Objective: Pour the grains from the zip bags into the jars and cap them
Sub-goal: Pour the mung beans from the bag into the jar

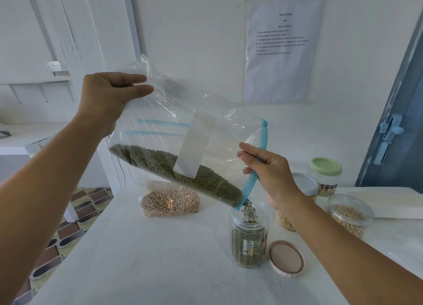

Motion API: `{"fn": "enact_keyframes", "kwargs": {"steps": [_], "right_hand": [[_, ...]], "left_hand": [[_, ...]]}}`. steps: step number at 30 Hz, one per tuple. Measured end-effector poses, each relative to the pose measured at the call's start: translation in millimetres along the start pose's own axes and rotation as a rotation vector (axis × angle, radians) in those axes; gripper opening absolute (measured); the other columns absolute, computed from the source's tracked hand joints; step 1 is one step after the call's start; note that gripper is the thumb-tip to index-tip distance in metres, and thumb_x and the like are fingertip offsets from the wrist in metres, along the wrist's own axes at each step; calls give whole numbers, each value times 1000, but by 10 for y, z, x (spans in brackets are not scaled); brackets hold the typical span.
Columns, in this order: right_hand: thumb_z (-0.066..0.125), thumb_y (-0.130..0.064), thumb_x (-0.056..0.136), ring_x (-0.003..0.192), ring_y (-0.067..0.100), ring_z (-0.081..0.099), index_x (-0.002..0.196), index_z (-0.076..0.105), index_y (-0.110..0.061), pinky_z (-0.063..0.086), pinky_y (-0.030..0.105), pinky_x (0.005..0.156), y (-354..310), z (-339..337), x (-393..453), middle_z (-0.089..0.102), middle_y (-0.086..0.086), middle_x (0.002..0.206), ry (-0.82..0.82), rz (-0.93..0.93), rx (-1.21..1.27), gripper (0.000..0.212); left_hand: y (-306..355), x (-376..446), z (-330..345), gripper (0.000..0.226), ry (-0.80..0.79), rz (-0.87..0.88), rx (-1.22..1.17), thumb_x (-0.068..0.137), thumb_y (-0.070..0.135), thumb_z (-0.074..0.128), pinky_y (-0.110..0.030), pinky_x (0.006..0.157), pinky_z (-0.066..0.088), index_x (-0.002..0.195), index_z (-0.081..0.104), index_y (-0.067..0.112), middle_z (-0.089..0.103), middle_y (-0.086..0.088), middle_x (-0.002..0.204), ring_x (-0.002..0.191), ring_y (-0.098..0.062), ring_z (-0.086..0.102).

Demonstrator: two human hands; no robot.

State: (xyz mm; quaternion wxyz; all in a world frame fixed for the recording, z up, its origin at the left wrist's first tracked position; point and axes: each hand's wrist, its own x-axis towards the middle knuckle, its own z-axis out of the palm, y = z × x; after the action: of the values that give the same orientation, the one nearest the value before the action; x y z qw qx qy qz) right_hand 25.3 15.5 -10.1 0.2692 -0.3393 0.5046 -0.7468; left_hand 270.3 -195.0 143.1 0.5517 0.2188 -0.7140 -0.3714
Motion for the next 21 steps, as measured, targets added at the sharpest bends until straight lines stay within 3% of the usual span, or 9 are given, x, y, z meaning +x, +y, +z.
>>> {"fn": "enact_keyframes", "kwargs": {"steps": [6, 21], "right_hand": [[76, -11, 91, 72, 12, 65, 114, 80, -21, 58, 21, 79, -15, 1, -2, 80, 2, 107, -2, -3, 4, 25], [77, -11, 90, 74, 13, 64, 112, 80, -22, 57, 24, 82, -14, -19, 10, 79, 4, 109, 3, -1, 16, 25]], "left_hand": [[10, 5, 0, 30, 2, 3, 2, 61, 33, 98, -20, 88, 55, 88, 84, 32, 75, -3, 89, 82, -9, 67], [63, 44, 76, 31, 7, 2, -3, 65, 28, 97, -11, 72, 48, 93, 83, 27, 76, 8, 81, 75, -1, 66]]}}
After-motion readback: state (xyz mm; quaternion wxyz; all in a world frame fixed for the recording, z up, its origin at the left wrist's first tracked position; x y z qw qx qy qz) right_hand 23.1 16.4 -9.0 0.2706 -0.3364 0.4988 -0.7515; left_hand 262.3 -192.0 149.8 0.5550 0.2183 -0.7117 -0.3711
